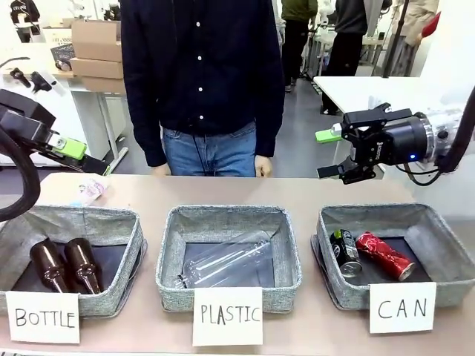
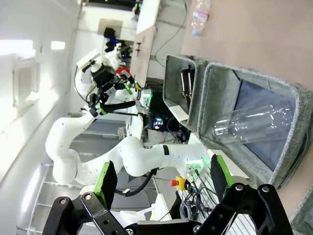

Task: Sort the can waste into the basket.
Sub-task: Pick up the can waste from the table and place it in the right Fabric basket.

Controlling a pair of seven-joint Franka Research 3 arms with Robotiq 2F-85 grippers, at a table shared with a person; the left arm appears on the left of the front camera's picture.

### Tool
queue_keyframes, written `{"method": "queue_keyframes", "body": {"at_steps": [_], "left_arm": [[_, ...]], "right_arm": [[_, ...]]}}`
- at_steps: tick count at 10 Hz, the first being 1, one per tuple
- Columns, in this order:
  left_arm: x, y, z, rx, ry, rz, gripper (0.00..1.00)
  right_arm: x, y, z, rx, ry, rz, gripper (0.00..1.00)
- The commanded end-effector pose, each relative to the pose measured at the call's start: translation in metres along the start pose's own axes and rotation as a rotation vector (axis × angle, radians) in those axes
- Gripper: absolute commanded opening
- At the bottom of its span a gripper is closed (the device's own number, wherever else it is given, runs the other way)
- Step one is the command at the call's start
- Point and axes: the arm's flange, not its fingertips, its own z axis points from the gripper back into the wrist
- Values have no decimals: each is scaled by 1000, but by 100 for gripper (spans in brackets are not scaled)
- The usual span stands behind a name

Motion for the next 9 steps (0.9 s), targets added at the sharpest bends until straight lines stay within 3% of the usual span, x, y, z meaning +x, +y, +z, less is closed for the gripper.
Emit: {"method": "queue_keyframes", "body": {"at_steps": [1, 9], "left_arm": [[4, -5, -1, -2, -12, 12, 100], [4, -5, -1, -2, -12, 12, 100]], "right_arm": [[3, 1, 1, 10, 6, 21, 100], [3, 1, 1, 10, 6, 21, 100]]}}
